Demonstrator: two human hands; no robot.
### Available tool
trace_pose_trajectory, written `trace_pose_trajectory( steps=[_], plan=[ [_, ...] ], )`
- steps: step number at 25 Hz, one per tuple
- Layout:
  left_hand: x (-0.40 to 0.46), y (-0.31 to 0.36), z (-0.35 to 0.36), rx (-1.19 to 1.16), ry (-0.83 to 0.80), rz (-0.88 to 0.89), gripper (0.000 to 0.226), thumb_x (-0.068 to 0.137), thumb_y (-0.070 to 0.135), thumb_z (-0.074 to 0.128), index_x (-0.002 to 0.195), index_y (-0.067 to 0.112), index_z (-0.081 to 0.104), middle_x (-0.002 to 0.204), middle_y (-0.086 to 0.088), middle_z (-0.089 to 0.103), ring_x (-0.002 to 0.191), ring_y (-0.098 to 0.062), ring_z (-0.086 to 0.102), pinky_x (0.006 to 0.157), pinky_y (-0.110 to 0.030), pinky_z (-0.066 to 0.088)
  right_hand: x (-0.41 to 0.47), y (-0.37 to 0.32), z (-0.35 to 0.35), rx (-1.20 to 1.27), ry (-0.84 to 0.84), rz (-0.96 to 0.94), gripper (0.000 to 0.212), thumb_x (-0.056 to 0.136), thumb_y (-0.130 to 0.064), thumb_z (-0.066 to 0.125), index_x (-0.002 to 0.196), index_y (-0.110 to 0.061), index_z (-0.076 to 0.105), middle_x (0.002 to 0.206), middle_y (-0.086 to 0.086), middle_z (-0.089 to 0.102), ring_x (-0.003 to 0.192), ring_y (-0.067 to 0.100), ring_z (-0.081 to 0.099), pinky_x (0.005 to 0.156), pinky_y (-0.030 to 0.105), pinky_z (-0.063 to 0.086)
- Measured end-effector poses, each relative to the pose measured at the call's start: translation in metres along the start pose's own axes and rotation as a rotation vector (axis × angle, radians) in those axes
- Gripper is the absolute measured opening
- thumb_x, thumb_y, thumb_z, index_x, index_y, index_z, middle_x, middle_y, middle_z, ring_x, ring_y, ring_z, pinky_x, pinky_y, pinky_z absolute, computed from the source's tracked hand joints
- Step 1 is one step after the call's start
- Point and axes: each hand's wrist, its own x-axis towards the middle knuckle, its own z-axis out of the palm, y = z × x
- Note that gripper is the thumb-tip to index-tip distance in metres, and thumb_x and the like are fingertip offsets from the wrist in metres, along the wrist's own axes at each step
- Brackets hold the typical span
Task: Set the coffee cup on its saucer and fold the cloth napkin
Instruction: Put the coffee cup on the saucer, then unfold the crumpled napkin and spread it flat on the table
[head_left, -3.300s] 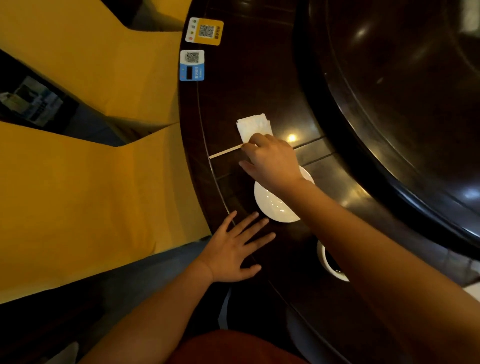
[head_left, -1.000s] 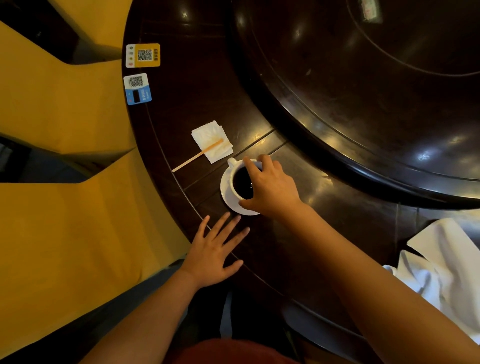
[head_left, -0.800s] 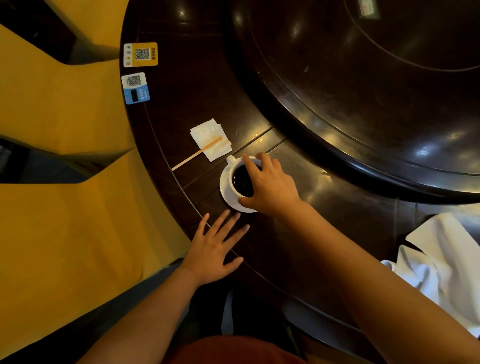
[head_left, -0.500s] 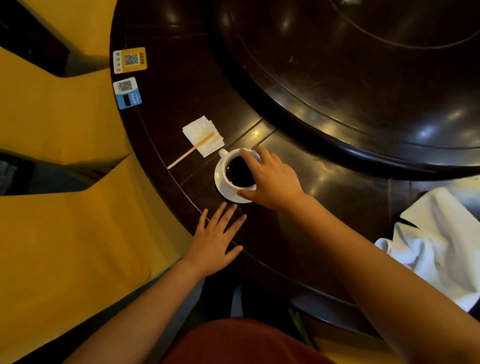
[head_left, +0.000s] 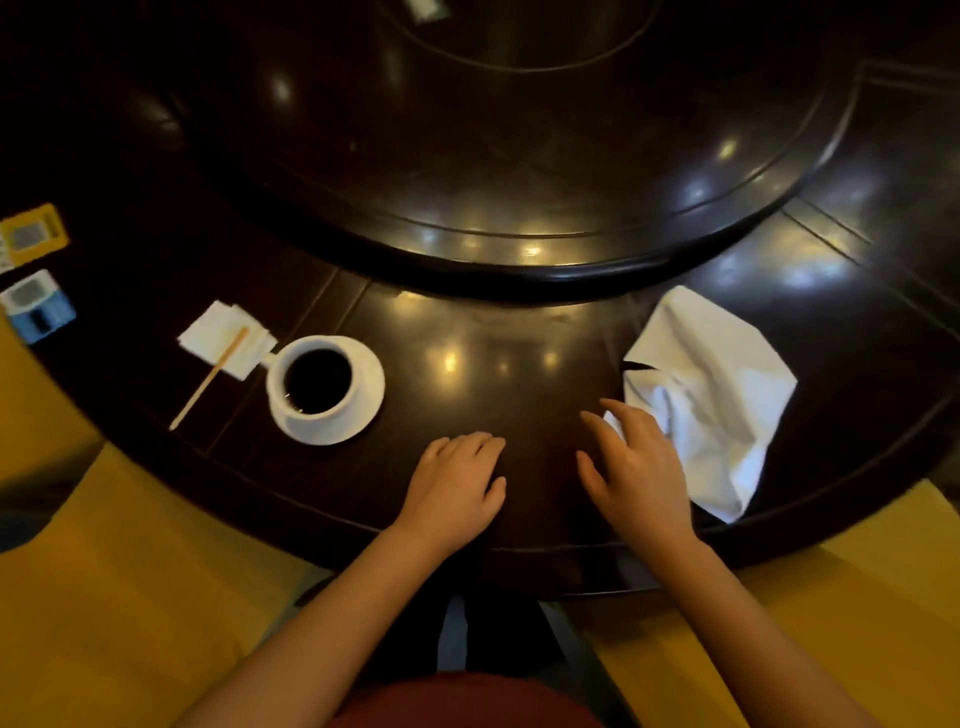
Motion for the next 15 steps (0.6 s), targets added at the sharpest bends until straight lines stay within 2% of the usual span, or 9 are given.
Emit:
trace_pose_trajectory(
  steps=[2, 5, 8, 10, 12, 15],
  plan=[
    [0.025, 0.025, 0.007, 0.009, -0.003, 0.084, 0.053, 0.093, 0.033, 0.046, 0.142, 0.019, 0.033, 0.146, -0.001, 0.037, 0.133, -0.016, 0.033, 0.109, -0.032, 0.023, -0.018, 0.030, -0.002, -0.116, 0.022, 0.092, 0.051, 0.070, -0.017, 0.076, 0.117, -0.006, 0.060, 0.123, 0.024, 0.056, 0.112, 0.042, 0.052, 0.081, 0.050, 0.050],
    [0.058, 0.062, 0.025, 0.068, -0.075, 0.223, 0.064, 0.092, 0.032, 0.049, 0.147, 0.022, 0.019, 0.155, -0.006, 0.016, 0.141, -0.021, 0.017, 0.110, -0.036, 0.021, -0.036, 0.062, 0.003, -0.258, -0.065, 0.240, 0.066, 0.067, -0.025, 0.078, 0.127, -0.013, 0.054, 0.134, 0.022, 0.049, 0.124, 0.042, 0.043, 0.092, 0.059, 0.039],
    [0.080, 0.088, 0.043, 0.213, -0.189, 0.334, 0.072, 0.090, 0.028, 0.053, 0.148, 0.026, 0.010, 0.157, -0.007, -0.001, 0.143, -0.027, 0.003, 0.111, -0.041, 0.021, -0.048, 0.079, 0.013, -0.241, -0.163, 0.354, 0.070, 0.066, -0.028, 0.078, 0.130, -0.017, 0.050, 0.140, 0.019, 0.043, 0.127, 0.042, 0.040, 0.089, 0.057, 0.043],
    [0.091, 0.099, 0.052, 0.267, -0.228, 0.342, 0.068, 0.089, 0.026, 0.055, 0.146, 0.026, 0.018, 0.157, -0.009, 0.003, 0.142, -0.031, 0.006, 0.108, -0.044, 0.024, -0.052, 0.088, 0.019, -0.179, -0.156, 0.359, 0.063, 0.067, -0.025, 0.078, 0.124, -0.013, 0.055, 0.137, 0.019, 0.048, 0.122, 0.041, 0.047, 0.084, 0.054, 0.049],
    [0.098, 0.103, 0.054, 0.262, -0.188, 0.345, 0.053, 0.088, 0.022, 0.055, 0.137, 0.022, 0.036, 0.150, -0.010, 0.020, 0.135, -0.032, 0.019, 0.102, -0.042, 0.031, -0.051, 0.092, 0.021, -0.113, -0.109, 0.347, 0.054, 0.065, -0.018, 0.080, 0.115, -0.010, 0.061, 0.127, 0.018, 0.057, 0.112, 0.039, 0.056, 0.079, 0.050, 0.054],
    [0.101, 0.101, 0.053, 0.167, -0.152, 0.395, 0.027, 0.088, 0.008, 0.050, 0.115, 0.008, 0.054, 0.129, -0.011, 0.041, 0.116, -0.030, 0.038, 0.080, -0.036, 0.041, -0.047, 0.093, 0.022, -0.076, -0.035, 0.304, 0.029, 0.065, -0.009, 0.080, 0.091, -0.010, 0.069, 0.100, 0.012, 0.069, 0.086, 0.033, 0.065, 0.061, 0.039, 0.056]
  ],
)
